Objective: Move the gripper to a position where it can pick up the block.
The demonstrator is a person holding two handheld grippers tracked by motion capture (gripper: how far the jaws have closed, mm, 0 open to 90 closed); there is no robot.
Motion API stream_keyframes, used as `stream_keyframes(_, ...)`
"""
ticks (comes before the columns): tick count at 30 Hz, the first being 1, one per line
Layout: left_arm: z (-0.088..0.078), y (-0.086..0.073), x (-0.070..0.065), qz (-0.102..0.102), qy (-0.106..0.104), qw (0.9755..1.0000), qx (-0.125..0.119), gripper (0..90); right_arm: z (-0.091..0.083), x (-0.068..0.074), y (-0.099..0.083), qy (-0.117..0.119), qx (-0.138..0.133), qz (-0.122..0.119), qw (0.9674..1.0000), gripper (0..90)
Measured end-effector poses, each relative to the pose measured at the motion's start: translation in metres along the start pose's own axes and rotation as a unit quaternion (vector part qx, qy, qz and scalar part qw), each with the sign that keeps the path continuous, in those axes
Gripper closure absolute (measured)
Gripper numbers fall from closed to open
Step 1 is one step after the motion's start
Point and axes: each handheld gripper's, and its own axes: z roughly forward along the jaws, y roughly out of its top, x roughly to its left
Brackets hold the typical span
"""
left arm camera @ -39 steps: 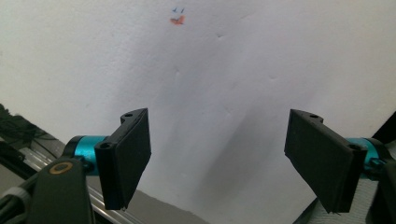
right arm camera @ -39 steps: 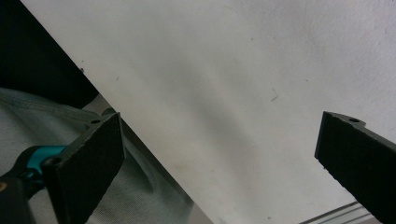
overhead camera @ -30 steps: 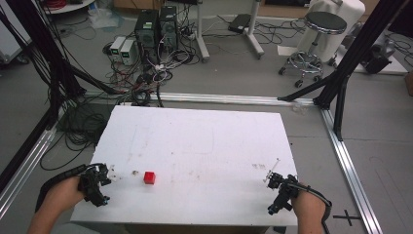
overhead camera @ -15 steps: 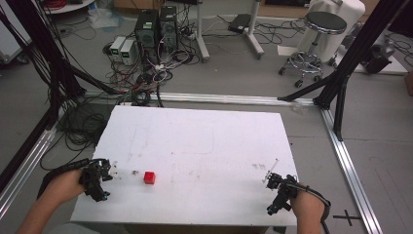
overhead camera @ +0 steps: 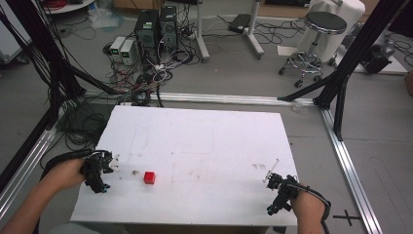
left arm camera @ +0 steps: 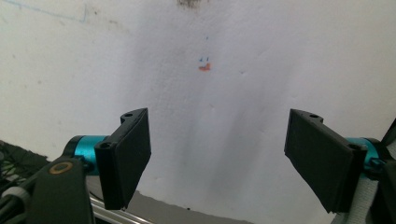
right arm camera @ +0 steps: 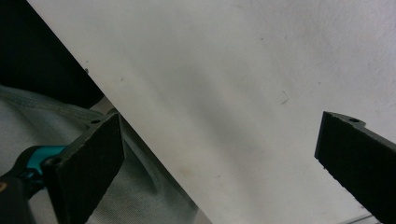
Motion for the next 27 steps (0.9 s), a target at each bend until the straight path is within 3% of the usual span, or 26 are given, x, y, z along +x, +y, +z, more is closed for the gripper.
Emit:
stream_keyframes(3, -0.001, 0.004, 0.003, 0.022, -0.009, 0.9997, -0.008, 23.1, 0.0, 0.0, 0.0, 0.0, 0.0, 0.0, 1.0, 0.9)
stream_keyframes(7, 0.0, 0.014, 0.003, 0.065, -0.031, 0.9972, -0.019, 23.0, -0.001, 0.001, 0.001, 0.001, -0.003, -0.002, 1.0, 0.9)
stream_keyframes(17, 0.007, 0.036, 0.013, 0.096, -0.039, 0.9944, -0.018, 23.1, -0.002, 0.001, -0.001, 0.003, -0.009, -0.003, 1.0, 0.9)
stream_keyframes(25, 0.003, 0.049, 0.02, 0.1, -0.038, 0.9941, -0.015, 23.1, -0.003, 0.001, -0.002, 0.002, -0.011, -0.002, 0.9999, 0.9)
stream_keyframes(27, 0.003, 0.056, 0.02, 0.112, -0.042, 0.9928, -0.012, 23.1, -0.003, 0.001, -0.002, 0.004, -0.01, -0.002, 0.9999, 0.9)
